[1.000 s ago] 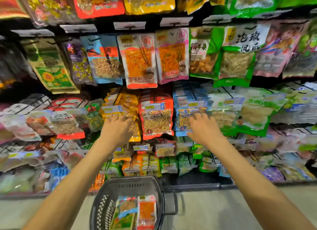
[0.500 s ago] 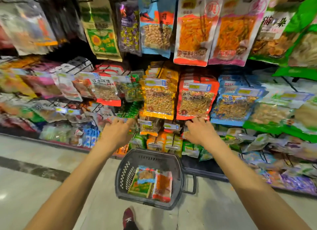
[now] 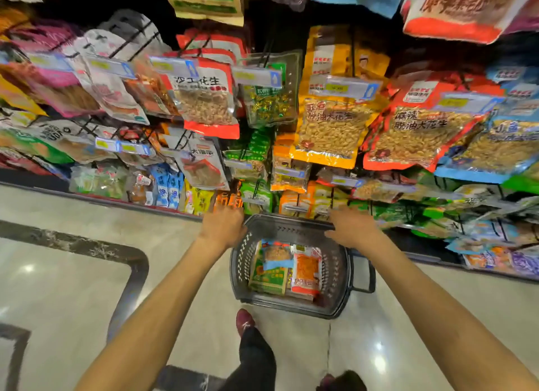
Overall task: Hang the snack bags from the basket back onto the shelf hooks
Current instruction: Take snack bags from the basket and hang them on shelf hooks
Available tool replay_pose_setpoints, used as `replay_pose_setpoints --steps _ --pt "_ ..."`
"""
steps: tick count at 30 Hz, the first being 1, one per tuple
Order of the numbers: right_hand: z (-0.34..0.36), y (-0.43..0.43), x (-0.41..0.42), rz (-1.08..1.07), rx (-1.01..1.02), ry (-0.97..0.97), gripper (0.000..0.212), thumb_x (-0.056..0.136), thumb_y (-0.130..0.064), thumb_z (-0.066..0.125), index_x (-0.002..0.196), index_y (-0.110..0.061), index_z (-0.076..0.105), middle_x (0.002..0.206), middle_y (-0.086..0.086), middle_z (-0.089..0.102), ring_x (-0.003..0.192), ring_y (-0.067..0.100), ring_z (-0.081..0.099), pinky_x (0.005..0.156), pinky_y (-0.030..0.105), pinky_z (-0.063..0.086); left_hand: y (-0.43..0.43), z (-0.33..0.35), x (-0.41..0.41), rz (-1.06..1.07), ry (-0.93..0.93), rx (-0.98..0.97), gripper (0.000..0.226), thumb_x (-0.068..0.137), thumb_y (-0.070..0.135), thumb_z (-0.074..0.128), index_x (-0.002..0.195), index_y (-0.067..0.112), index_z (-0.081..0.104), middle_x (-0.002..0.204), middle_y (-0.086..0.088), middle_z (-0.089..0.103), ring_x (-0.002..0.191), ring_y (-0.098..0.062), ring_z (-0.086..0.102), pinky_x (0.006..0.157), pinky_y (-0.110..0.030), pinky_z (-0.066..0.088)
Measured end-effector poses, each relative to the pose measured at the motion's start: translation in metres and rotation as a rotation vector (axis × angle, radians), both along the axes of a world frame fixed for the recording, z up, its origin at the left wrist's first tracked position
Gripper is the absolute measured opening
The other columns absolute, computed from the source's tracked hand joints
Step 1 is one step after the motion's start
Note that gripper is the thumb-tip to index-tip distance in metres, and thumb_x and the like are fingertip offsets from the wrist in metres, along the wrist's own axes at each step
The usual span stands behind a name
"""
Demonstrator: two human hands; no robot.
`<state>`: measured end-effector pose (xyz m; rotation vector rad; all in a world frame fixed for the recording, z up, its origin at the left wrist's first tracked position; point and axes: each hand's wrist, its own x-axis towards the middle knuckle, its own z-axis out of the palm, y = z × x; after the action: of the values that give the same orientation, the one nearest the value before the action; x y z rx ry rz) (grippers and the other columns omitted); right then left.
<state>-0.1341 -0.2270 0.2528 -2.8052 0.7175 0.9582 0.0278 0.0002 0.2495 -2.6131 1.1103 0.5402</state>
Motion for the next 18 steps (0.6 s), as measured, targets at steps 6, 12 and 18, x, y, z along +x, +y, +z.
replay_pose_setpoints --steps 6,12,18 --pt "-0.095 0.015 -0.004 -0.064 0.139 0.162 0.056 0.096 -0.045 0.049 0.143 -0.017 0.041 0.141 0.017 0.044 0.127 0.036 0.045 0.1 0.047 0.043 -0.011 -0.087 0.009 0.037 0.232 -0.009 0.041 0.097 0.037 0.048 0.13 0.013 0.052 0.125 -0.016 0.061 0.118 -0.037 0.056 0.089 -0.046 0.048" --pt "-0.182 0.013 -0.008 -0.107 0.282 0.244 0.043 0.096 -0.046 0.047 0.127 -0.018 0.054 0.128 0.014 0.058 0.114 0.035 0.057 0.092 0.043 0.05 -0.02 -0.176 -0.003 0.187 0.397 0.063 0.036 0.097 0.032 0.052 0.126 0.01 0.056 0.122 -0.019 0.063 0.111 -0.039 0.061 0.086 -0.043 0.05" --pt "-0.283 -0.004 -0.018 -0.008 0.291 0.236 0.046 0.09 -0.042 0.052 0.132 -0.022 0.053 0.125 0.013 0.062 0.109 0.036 0.06 0.088 0.044 0.055 -0.018 -0.276 -0.017 0.356 0.515 0.117 0.035 0.099 0.025 0.047 0.127 0.008 0.057 0.125 -0.018 0.062 0.115 -0.037 0.059 0.087 -0.042 0.048"
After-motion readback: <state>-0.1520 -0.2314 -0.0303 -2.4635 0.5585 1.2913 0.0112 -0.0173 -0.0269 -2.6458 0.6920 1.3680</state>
